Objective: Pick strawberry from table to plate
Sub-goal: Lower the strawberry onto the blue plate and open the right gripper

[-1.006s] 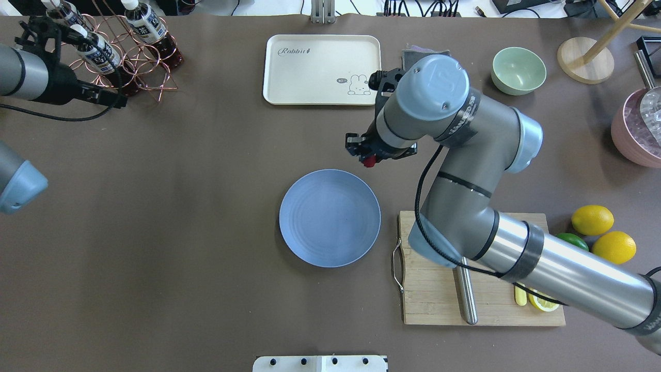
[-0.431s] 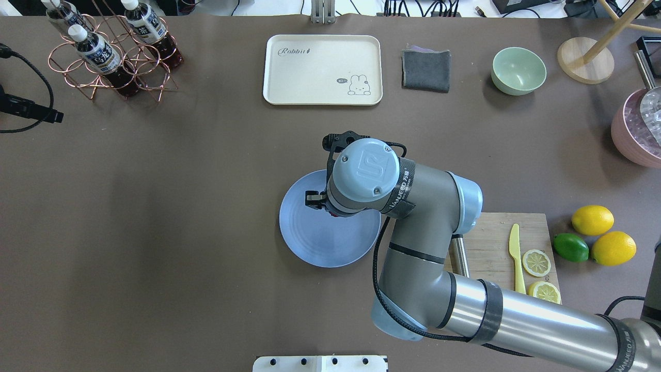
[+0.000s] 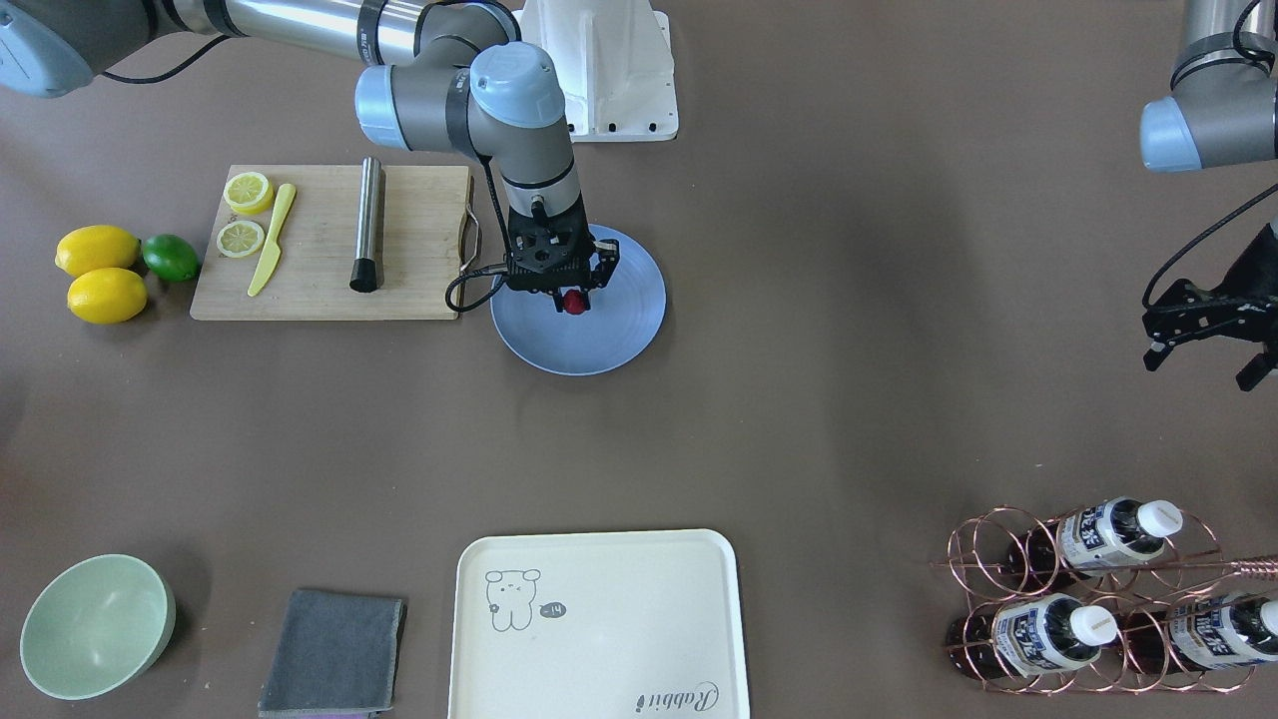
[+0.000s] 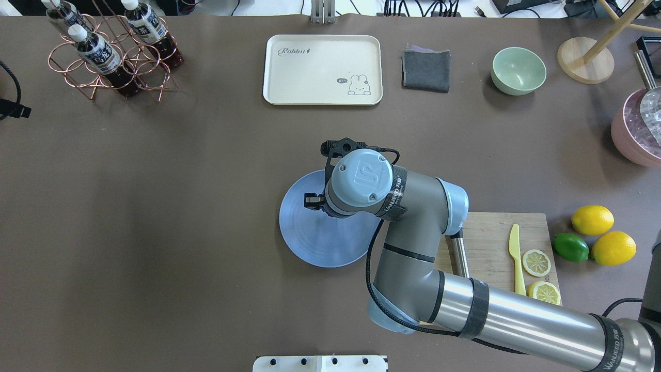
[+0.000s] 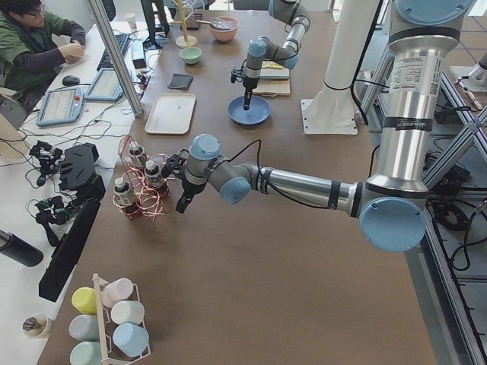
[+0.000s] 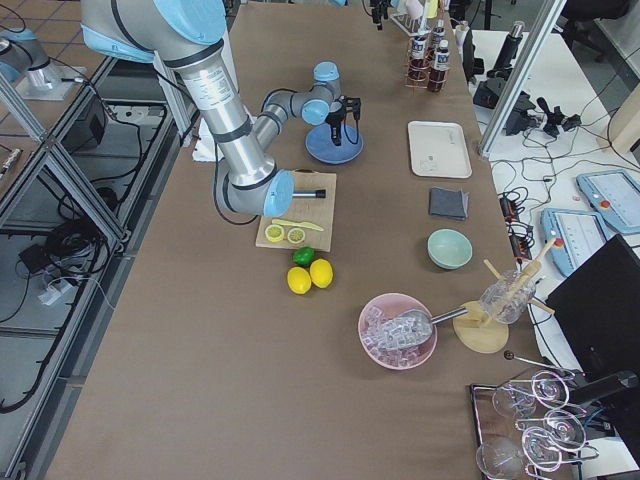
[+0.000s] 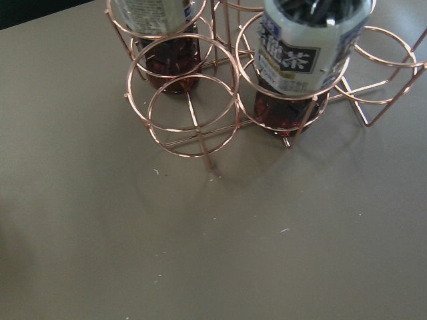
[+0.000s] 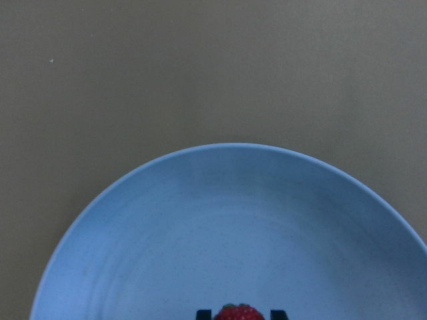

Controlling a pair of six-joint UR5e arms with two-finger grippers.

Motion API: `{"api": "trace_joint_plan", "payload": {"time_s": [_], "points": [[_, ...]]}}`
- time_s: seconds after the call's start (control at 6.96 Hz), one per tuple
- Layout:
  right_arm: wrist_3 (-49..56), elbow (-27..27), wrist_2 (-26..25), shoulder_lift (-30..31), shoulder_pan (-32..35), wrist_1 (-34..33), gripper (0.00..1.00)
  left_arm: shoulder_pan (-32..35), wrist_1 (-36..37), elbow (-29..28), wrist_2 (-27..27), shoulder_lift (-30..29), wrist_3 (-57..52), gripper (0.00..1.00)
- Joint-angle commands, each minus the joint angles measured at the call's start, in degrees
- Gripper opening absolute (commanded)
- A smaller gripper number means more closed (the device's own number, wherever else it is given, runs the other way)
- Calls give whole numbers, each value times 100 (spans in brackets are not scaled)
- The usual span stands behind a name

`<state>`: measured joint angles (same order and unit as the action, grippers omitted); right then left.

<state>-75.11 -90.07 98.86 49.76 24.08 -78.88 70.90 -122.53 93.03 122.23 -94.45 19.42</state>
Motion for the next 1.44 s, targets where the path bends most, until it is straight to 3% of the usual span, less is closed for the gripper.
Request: {"api": "trace_joint_plan", "payload": {"time_s": [0.0, 0.14, 0.29, 0.72, 0.86, 1.15, 1.29], "points": [[-3, 51, -15, 16, -96, 39, 0, 99, 142, -4, 126, -39, -149, 98], [-12, 51, -15, 7, -105, 39, 0, 99, 142, -4, 126, -30, -157, 98], [-12, 69, -15, 24, -140, 22, 99, 99, 142, -4, 117, -38, -158, 98], [32, -158, -16, 25, -27, -48, 100, 99, 142, -13, 135, -47, -158, 98], [49, -456, 141, 42, 156, -388, 100, 108, 142, -4, 135, -30, -158, 98], [398, -1630, 1139, 156, 988, -1869, 100, 501, 211, 31, 432, 14, -253, 98], [1097, -2089, 1475, 505, 1533, -2434, 100, 887, 273, 31, 425, 249, -898, 98]]}}
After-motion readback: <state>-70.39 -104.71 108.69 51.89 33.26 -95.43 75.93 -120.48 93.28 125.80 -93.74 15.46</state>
